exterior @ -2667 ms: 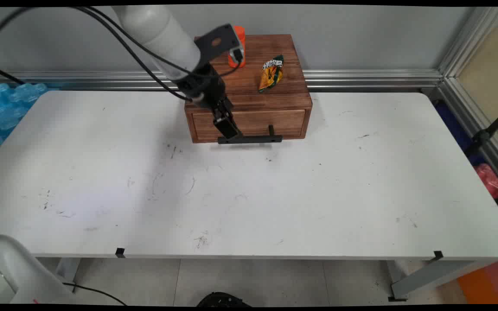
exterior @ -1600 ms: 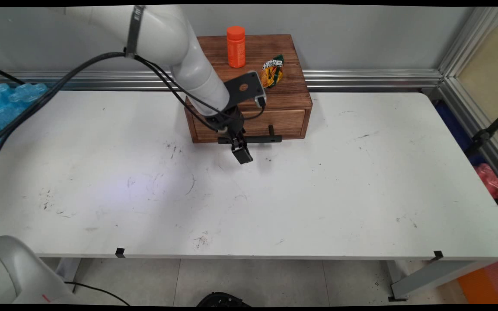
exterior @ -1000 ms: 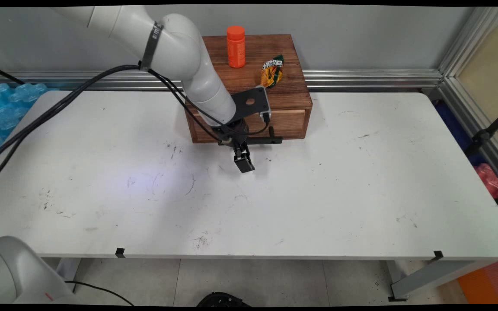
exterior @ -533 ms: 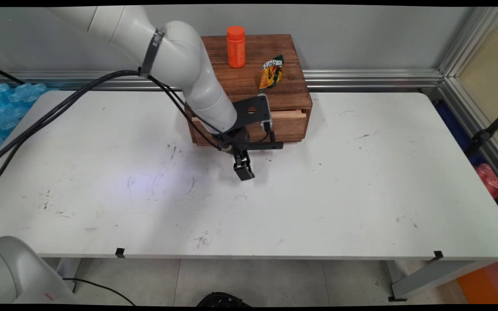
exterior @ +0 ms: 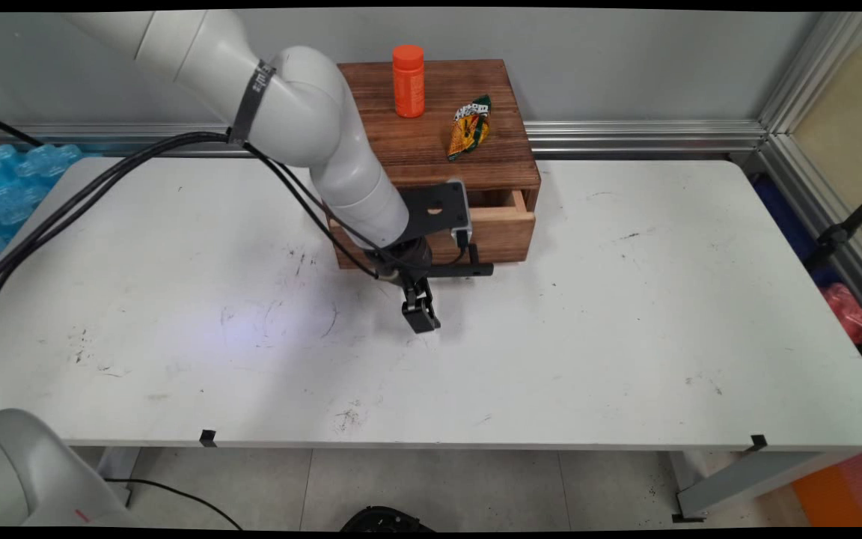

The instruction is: Open the drawer

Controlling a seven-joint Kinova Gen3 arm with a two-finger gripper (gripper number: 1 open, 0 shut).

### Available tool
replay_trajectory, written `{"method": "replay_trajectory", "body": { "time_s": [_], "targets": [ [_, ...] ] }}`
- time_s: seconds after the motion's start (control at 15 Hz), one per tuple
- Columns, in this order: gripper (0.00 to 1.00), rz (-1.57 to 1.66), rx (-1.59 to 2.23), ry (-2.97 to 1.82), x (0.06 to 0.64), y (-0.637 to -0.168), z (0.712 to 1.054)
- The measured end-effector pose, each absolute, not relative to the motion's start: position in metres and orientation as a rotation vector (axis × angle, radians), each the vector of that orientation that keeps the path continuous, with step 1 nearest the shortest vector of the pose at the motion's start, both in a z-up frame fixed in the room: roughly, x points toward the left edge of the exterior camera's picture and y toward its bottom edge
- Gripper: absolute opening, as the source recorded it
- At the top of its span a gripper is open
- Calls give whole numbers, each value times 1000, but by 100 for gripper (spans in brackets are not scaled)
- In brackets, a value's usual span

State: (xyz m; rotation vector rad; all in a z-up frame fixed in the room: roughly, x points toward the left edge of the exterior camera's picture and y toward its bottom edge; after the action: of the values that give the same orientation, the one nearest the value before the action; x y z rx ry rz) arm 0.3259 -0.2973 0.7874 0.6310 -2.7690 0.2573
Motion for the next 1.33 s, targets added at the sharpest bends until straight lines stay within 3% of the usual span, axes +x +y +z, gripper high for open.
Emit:
{"method": "replay_trajectory", "body": {
  "time_s": [1.33],
  "targets": [
    [100,124,564,-2761,275,-195,797]
  ]
}}
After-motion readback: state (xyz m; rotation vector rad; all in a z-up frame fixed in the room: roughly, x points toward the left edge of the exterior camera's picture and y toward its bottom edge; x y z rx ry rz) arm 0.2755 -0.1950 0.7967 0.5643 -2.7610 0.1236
